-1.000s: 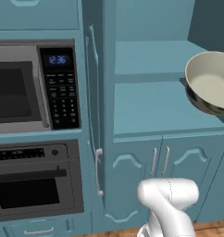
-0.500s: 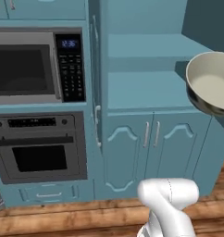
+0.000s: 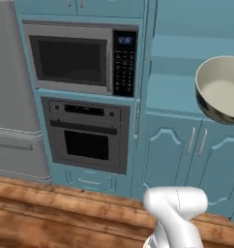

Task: Pick up the bowls from the cabinet and place each bowl in front of a stool on the dining counter.

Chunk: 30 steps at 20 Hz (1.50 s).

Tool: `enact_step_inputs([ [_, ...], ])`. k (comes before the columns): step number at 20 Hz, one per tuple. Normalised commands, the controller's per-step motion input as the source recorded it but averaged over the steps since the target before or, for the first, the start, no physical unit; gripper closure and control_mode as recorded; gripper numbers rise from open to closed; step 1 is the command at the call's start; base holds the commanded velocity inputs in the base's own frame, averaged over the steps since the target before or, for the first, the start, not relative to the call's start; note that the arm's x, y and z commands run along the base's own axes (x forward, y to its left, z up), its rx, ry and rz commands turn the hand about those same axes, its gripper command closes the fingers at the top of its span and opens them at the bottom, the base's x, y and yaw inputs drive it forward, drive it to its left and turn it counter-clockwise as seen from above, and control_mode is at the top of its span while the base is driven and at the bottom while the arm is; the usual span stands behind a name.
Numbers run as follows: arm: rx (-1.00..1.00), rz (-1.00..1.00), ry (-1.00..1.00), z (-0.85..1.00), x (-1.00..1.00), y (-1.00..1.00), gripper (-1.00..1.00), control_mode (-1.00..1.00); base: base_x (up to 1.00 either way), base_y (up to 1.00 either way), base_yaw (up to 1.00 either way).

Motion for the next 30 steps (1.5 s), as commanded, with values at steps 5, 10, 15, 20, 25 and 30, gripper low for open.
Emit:
enact_step_inputs([
  [5, 0.00, 0.00, 0.00, 0.00, 0.00, 0.00, 1.00, 1.00, 0.00, 0.08, 0.77],
  [10, 0.00, 0.00, 0.00, 0.00, 0.00, 0.00, 1.00, 1.00, 0.02, 0.38, 0.71],
  [15, 0.00, 0.00, 0.00, 0.00, 0.00, 0.00, 1.00, 1.00, 0.30, 0.71, 0.57],
  [20, 0.00, 0.00, 0.00, 0.00, 0.00, 0.00, 1.00, 1.00, 0.43, 0.97, 0.46],
  [25, 0.00, 0.00, 0.00, 0.00, 0.00, 0.00, 1.00, 1.00, 0.73, 0.96, 0.33],
  [30, 0.00, 0.00, 0.00, 0.00, 0.00, 0.00, 1.00, 1.00, 1.00, 0.57, 0.26],
])
